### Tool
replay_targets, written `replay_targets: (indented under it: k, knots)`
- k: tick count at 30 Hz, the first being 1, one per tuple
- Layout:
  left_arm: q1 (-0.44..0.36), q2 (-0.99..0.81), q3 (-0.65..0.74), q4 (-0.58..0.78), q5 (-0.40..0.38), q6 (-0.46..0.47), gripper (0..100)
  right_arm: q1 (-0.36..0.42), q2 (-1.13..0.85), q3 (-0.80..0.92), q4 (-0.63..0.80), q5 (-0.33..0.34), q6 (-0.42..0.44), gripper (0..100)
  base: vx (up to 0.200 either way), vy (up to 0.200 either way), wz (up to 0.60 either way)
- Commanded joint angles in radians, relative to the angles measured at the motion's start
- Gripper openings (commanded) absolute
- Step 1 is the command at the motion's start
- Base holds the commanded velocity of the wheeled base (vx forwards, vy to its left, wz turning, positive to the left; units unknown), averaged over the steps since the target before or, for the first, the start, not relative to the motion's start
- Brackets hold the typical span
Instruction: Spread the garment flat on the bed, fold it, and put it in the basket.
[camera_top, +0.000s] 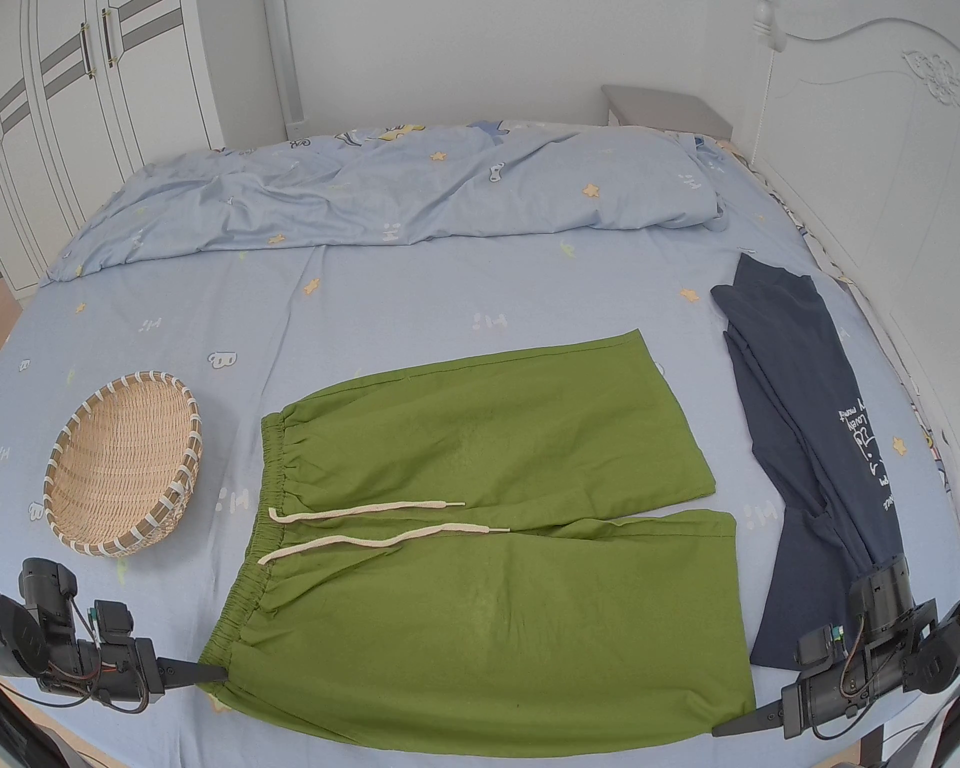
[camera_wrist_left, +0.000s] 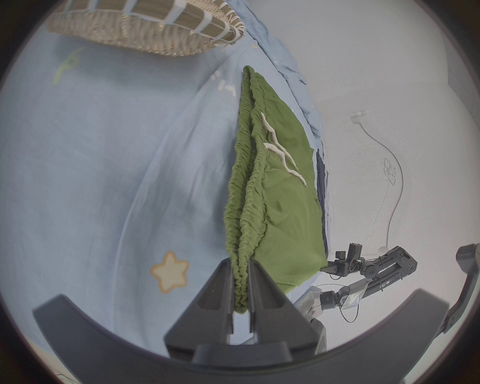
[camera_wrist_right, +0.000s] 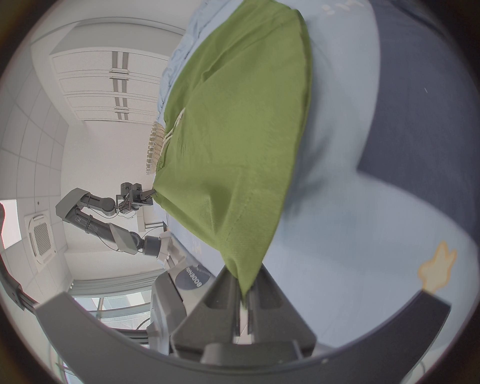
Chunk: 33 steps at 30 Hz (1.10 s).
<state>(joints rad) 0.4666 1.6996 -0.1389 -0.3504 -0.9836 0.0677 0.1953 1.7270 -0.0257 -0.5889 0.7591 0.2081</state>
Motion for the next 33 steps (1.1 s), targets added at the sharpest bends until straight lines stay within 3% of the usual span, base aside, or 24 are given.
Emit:
replay_targets:
  k: [1,12,16,17,23,33]
  knots:
    - [0.081,-0.001,0.058,0.044,0.006,0.086,0,-0.004,-0.109,0.026,0.100,0.006,-0.001,0,0.000,0.000,0.00]
    - [0.047,-0.017,0.056,0.077,0.054,0.075,0,-0.005,-0.201,-0.003,0.155,0.003,0.020,0,0.000,0.000,0.00]
    - [-0.043,-0.107,-0.044,0.182,0.056,-0.029,0,0.004,-0.311,-0.134,0.248,-0.003,0.119,0,0.000,0.000,0.00]
    - [-0.072,-0.153,-0.114,0.249,0.056,-0.092,0,0.007,-0.353,-0.218,0.337,-0.004,0.145,0,0.000,0.000,0.00]
    - [-0.161,-0.244,-0.380,0.469,0.054,-0.264,0,-0.002,-0.426,-0.546,0.678,-0.004,0.146,0,0.000,0.000,0.00]
    - [-0.201,-0.187,-0.688,0.545,0.054,-0.430,0,-0.001,-0.362,-0.832,0.790,-0.004,0.157,0,0.000,0.000,0.00]
